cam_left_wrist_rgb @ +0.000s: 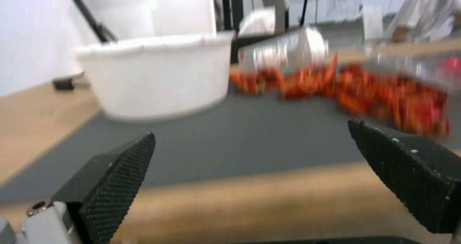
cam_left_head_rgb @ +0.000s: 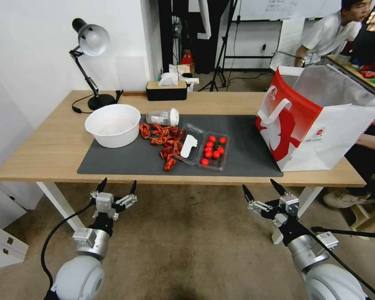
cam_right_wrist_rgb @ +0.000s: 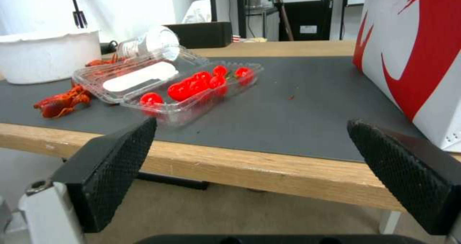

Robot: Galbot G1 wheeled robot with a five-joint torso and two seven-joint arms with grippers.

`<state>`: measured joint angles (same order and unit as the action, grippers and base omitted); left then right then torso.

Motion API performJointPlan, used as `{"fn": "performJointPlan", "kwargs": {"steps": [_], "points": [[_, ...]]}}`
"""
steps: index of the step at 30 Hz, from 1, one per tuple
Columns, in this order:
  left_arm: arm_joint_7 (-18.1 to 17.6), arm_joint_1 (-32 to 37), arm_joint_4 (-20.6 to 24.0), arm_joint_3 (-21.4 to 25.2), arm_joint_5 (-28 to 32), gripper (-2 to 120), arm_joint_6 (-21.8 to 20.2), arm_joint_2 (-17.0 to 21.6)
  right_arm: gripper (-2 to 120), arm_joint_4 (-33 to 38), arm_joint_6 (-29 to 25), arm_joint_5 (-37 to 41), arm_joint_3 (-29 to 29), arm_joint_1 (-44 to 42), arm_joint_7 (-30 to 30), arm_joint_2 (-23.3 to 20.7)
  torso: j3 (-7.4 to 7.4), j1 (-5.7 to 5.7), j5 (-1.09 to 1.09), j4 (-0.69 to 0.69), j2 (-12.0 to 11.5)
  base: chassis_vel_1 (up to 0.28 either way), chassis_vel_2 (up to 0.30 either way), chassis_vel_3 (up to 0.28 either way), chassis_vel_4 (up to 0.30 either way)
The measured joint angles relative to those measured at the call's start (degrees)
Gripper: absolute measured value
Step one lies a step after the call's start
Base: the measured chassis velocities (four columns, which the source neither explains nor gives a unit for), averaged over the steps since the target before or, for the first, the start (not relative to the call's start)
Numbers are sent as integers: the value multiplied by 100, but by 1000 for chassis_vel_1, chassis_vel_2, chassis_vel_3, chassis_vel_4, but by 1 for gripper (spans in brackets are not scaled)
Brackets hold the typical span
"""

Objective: Pick up the trash from the table and place it into the takeout bag.

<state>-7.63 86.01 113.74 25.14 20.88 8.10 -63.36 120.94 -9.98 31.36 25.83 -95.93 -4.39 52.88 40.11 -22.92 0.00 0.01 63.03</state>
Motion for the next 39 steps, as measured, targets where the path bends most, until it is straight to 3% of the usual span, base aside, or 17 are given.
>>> {"fn": "performJointPlan", "kwargs": {"steps": [6,12,13,16,20,22,24,26,27,30,31,33,34,39], "points": [[-5,-1163,10,-269,732,100,-373,472,100,26,-1,-14,45,-48,0,34,0,0,0,-2,0,0,0,0,0],[-17,-2528,-292,-920,1911,100,-788,1365,100,66,-1,-142,59,-92,-43,102,1,0,-1,0,0,0,0,0,0],[-17,-2528,-292,-920,1911,100,-788,1365,100,66,-1,-142,59,-92,-43,102,1,0,-1,0,0,0,0,0,0],[-17,-3773,-845,-1535,2424,100,-871,1820,100,92,12,-220,51,-109,-109,166,1,-1,2,-2,-1,0,0,0,0],[33,-4472,-1303,-2060,2657,100,-897,1931,100,103,28,-248,51,-133,-123,188,0,0,1,-1,-1,0,0,0,0],[289,-5325,-1970,-2764,2724,100,-874,1927,100,112,38,-258,91,-164,-135,198,1,-1,-4,-1,-1,0,0,0,0],[385,-5518,-2110,-2911,2724,100,-855,1918,100,116,41,-258,109,-172,-138,198,1,-1,-2,-1,-1,0,0,0,0],[1014,-6323,-2719,-3555,2592,100,-677,1854,100,140,55,-259,190,-220,-147,196,1,-1,1,-2,-1,0,0,0,0],[1014,-6323,-2719,-3555,2592,100,-677,1854,100,140,55,-259,190,-220,-147,196,1,-1,1,-2,-1,0,0,0,0],[2104,-7175,-3569,-4286,1868,100,-296,1638,100,175,58,-259,279,-292,-151,205,1,-1,-1,0,-1,0,0,0,0],[2104,-7175,-3569,-4286,1868,100,-296,1638,100,175,58,-259,279,-292,-151,205,1,-1,-1,0,-1,0,0,0,0],[2573,-7755,-4170,-4792,1432,100,-69,1371,100,186,59,-263,332,-339,-151,240,1,-1,2,-1,-1,0,0,0,0],[2573,-7755,-4170,-4792,1432,100,-69,1371,100,186,59,-263,332,-339,-151,240,1,-1,2,-1,-1,0,0,0,0],[3229,-8603,-5110,-5518,1226,100,158,864,100,197,56,-271,420,-417,-147,289,0,-1,3,-2,-1,0,0,0,0]]}}
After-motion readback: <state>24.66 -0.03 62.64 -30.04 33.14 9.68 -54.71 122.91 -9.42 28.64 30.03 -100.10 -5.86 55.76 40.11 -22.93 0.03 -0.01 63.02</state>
